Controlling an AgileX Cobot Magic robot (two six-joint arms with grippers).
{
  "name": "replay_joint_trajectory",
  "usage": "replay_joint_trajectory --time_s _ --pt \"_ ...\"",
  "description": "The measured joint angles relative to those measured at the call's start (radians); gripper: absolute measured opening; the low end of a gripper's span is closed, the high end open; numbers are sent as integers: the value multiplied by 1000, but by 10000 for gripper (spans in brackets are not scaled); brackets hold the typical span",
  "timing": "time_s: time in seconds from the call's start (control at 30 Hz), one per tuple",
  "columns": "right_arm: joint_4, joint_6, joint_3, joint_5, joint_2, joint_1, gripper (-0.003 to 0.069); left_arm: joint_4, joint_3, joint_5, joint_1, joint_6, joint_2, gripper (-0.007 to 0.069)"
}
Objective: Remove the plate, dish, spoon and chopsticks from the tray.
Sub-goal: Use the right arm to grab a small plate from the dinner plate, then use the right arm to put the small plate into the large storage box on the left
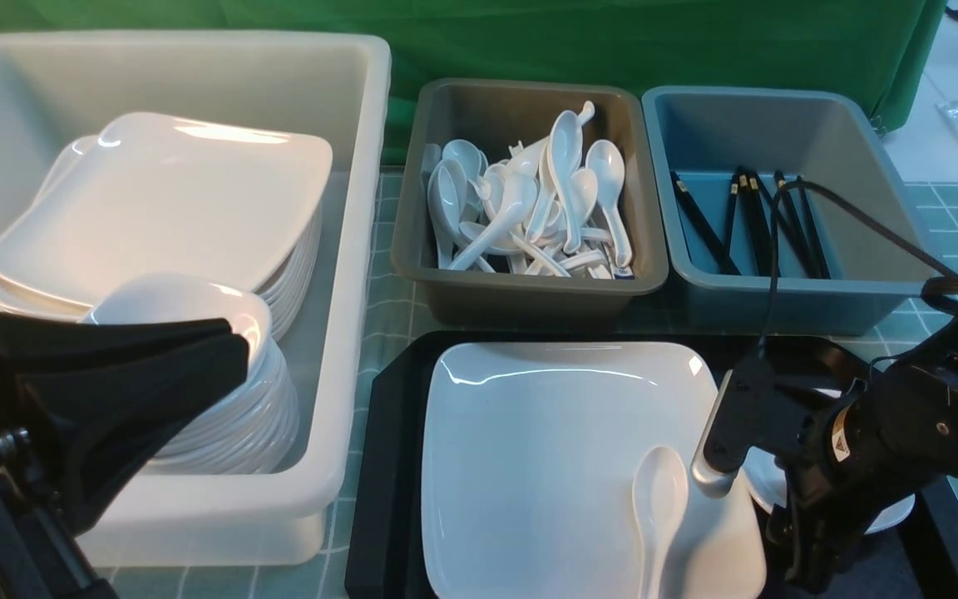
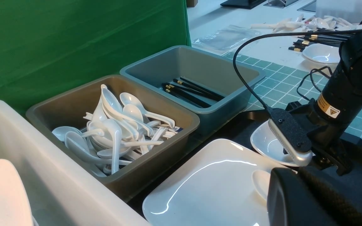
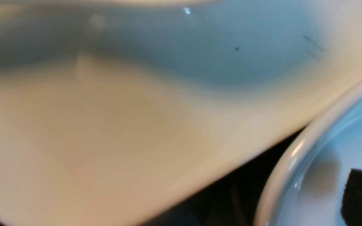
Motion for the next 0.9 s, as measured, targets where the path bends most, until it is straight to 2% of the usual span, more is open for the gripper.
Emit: replay_joint_trajectory --time_s 0.13,0.17,0.23,0.3,0.47,0.67,0.7,0.83,0.9 --pt "-1 3 -1 -15 8 0 395 3 0 0 0 1 0 20" --pt "-1 3 -1 -16 8 0 389 3 0 0 0 1 0 20" --pt "-1 3 -1 -19 12 0 293 3 0 1 0 1 0 20" --pt "-7 3 -1 -19 12 0 245 3 0 1 0 1 0 20" --pt "-28 20 -5 8 -6 5 217 4 0 6 0 1 0 20" --pt "-10 188 -62 209 -152 54 64 6 0 21 0 1 0 20" --pt "-8 231 -87 284 -199 69 62 6 0 22 0 1 0 20" --pt "-6 357 -208 390 -317 138 62 26 0 31 0 -10 0 20" --pt "1 388 -308 418 -350 199 62 86 -4 52 0 -74 0 20"
